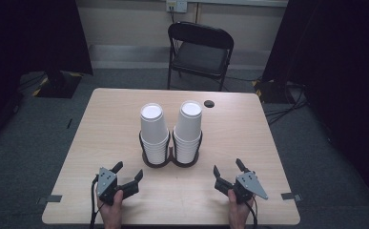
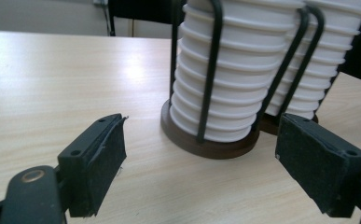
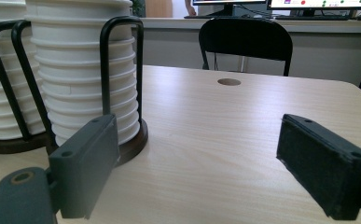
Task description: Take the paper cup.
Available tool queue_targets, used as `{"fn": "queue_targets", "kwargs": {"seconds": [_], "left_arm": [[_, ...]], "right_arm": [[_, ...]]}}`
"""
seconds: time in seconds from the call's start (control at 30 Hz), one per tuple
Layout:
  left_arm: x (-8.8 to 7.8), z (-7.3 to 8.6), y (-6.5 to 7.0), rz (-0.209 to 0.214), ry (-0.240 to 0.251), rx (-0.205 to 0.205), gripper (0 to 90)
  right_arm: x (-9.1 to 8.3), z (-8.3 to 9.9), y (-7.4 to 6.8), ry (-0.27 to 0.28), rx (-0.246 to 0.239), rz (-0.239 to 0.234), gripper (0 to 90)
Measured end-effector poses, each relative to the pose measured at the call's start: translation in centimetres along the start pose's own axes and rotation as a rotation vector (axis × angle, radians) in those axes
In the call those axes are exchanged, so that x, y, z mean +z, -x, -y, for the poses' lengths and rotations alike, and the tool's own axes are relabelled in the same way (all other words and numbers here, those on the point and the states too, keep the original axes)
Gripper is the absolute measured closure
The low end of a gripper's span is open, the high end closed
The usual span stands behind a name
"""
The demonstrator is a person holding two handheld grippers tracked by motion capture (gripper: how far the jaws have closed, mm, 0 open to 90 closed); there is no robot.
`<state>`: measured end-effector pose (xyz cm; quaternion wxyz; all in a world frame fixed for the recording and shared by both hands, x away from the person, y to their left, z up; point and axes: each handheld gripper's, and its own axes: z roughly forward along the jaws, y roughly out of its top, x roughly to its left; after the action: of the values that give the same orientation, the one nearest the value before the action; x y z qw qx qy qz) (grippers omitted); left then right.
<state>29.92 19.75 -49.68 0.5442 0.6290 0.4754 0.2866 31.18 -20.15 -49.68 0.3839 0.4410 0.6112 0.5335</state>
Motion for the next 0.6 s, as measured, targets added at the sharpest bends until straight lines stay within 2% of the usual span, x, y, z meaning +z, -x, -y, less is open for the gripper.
{"fn": "queue_targets", "kwargs": {"seconds": [0.17,0.2,0.3,0.47,0.53,0.6], "left_arm": [[0.1,-0.1,0.0,0.038,-0.020,0.003,15.8],[0.0,-0.2,0.0,0.072,-0.017,-0.004,15.9],[-0.1,-1.0,0.3,0.099,-0.013,-0.009,16.2],[-0.3,-2.2,1.6,0.142,-0.018,0.046,17.0],[-0.3,-2.3,1.9,0.154,-0.020,0.049,17.0],[-0.3,-2.6,2.6,0.180,-0.026,0.069,17.0]], "right_arm": [[0.0,0.0,0.0,-0.012,0.002,-0.009,12.4],[0.0,0.0,-0.1,-0.012,-0.003,-0.012,12.4],[-0.1,0.0,-0.1,-0.010,-0.005,-0.010,12.5],[0.0,0.0,-0.2,-0.015,-0.007,-0.005,12.7],[-0.1,0.0,-0.2,-0.012,-0.008,-0.002,12.7],[-0.2,0.0,-0.2,-0.010,-0.008,0.000,12.8]]}}
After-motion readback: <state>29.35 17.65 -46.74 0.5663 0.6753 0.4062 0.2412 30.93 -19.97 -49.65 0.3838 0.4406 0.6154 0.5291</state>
